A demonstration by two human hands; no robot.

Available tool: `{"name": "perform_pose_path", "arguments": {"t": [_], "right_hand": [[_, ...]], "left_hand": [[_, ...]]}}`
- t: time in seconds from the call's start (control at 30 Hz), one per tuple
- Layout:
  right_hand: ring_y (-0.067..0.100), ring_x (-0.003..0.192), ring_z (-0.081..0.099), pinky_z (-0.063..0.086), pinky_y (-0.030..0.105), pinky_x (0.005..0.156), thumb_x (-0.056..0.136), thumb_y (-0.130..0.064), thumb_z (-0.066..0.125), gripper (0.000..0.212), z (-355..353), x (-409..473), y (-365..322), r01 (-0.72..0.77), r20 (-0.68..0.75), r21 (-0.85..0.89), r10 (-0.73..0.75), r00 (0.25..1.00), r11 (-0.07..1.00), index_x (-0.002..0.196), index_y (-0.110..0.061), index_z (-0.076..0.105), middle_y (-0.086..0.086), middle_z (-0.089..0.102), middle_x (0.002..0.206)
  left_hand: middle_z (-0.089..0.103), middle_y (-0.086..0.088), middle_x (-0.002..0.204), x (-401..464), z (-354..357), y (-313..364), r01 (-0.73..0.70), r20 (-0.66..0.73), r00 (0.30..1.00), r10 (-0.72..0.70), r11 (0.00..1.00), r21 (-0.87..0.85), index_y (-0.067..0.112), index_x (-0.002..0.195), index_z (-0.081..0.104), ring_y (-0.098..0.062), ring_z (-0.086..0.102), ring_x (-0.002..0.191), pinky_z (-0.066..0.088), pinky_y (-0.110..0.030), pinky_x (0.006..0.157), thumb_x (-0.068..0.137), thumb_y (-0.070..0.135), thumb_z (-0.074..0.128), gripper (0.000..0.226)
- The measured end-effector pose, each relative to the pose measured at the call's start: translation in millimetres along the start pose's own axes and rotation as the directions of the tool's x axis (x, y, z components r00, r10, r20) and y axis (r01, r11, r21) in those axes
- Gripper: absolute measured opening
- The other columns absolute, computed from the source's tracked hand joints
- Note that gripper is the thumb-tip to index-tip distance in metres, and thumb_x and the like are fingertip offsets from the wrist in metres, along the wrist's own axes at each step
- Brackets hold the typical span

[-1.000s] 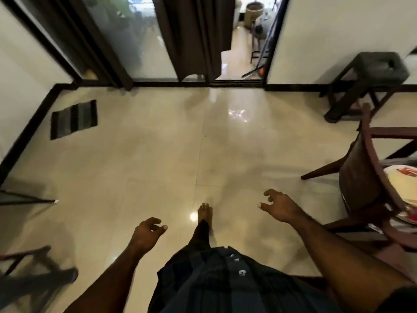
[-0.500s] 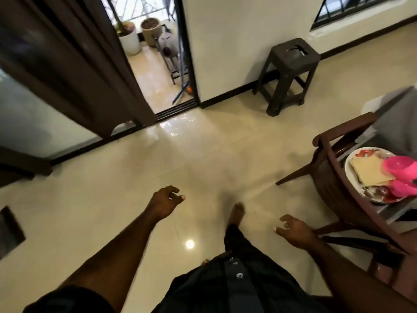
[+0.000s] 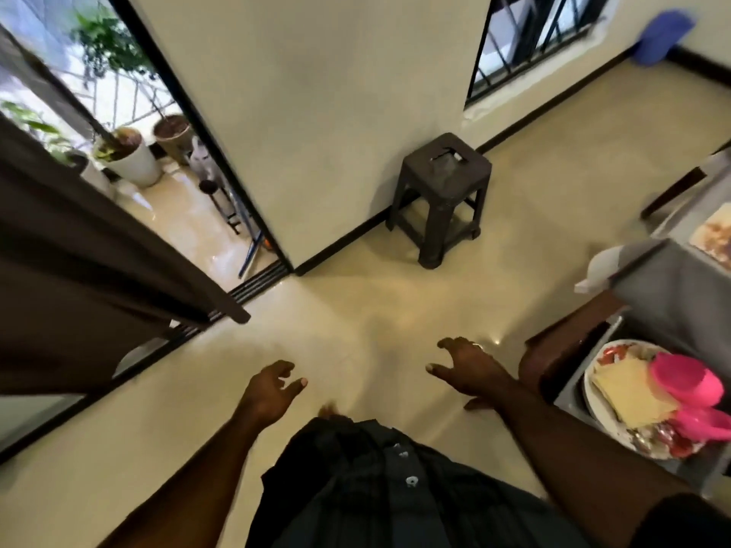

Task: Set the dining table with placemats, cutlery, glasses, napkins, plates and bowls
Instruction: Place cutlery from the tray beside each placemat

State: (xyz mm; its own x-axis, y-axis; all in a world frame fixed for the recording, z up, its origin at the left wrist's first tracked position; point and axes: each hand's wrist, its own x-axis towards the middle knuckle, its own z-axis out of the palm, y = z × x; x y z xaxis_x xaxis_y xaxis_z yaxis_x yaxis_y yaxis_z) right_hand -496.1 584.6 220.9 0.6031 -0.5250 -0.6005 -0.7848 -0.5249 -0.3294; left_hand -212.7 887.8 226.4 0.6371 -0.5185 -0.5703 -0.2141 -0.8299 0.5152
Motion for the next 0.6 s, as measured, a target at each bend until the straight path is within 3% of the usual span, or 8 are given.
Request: {"name": "perform_pose_path", "arguments": {"t": [0.1, 0.3, 0.4, 0.5, 0.6], "right_hand": [[0.029, 0.136, 0.050, 0.045, 0.047, 0.109, 0.090, -0.073, 0.058, 0.077, -55.4, 52.7, 3.6, -0.020, -0.101, 0.082, 0.028, 0.994, 0.996, 0.150, -0.028, 0.046, 0.006, 0.051, 0.149], [0.031, 0.140, 0.046, 0.044, 0.048, 0.112, 0.085, -0.084, 0.051, 0.089, -103.8, 115.5, 52.2, -0.262, -0.037, 0.168, 0.272, 0.962, 0.950, 0.153, -0.028, 0.043, 0.006, 0.047, 0.155], [0.031, 0.140, 0.047, 0.042, 0.047, 0.113, 0.071, -0.094, 0.040, 0.106, -124.8, 126.7, 76.0, -0.373, -0.058, 0.312, 0.410, 0.910, 0.874, 0.151, -0.025, 0.047, 0.006, 0.049, 0.154], [0.029, 0.139, 0.049, 0.043, 0.046, 0.112, 0.081, -0.086, 0.054, 0.093, -136.5, 124.1, 105.4, -0.454, -0.075, 0.428, 0.531, 0.844, 0.782, 0.151, -0.025, 0.046, 0.006, 0.048, 0.156], [0.028, 0.139, 0.050, 0.045, 0.045, 0.111, 0.074, -0.095, 0.048, 0.104, -138.7, 124.5, 132.3, -0.487, -0.066, 0.557, 0.620, 0.781, 0.673, 0.154, -0.029, 0.041, 0.002, 0.048, 0.157]], "left_hand": [[0.063, -0.006, 0.136, 77.3, -15.5, 47.0, -0.057, 0.042, 0.998, 0.056, 0.998, 0.039, 0.021, 0.140, 0.062, -0.025, 0.064, 0.116, 0.052, -0.035, 0.095, 0.090, 0.048, 0.079, 0.060], [0.056, -0.005, 0.150, 234.4, -31.8, 171.9, -0.221, 0.201, 0.961, 0.190, 0.964, 0.147, 0.024, 0.150, 0.053, -0.026, 0.056, 0.133, 0.048, -0.042, 0.111, 0.089, 0.056, 0.077, 0.073], [0.053, -0.003, 0.154, 297.1, -32.5, 251.0, -0.360, 0.339, 0.901, 0.270, 0.902, 0.239, 0.025, 0.153, 0.049, -0.026, 0.053, 0.138, 0.046, -0.045, 0.114, 0.088, 0.061, 0.075, 0.079], [0.053, -0.002, 0.154, 346.5, -20.0, 348.8, -0.534, 0.454, 0.810, 0.372, 0.788, 0.308, 0.025, 0.154, 0.048, -0.025, 0.054, 0.136, 0.048, -0.045, 0.111, 0.088, 0.062, 0.074, 0.080], [0.054, -0.004, 0.152, 377.8, 7.7, 447.9, -0.619, 0.503, 0.742, 0.443, 0.741, 0.260, 0.024, 0.153, 0.050, -0.025, 0.057, 0.132, 0.049, -0.041, 0.109, 0.088, 0.058, 0.077, 0.078]]}}
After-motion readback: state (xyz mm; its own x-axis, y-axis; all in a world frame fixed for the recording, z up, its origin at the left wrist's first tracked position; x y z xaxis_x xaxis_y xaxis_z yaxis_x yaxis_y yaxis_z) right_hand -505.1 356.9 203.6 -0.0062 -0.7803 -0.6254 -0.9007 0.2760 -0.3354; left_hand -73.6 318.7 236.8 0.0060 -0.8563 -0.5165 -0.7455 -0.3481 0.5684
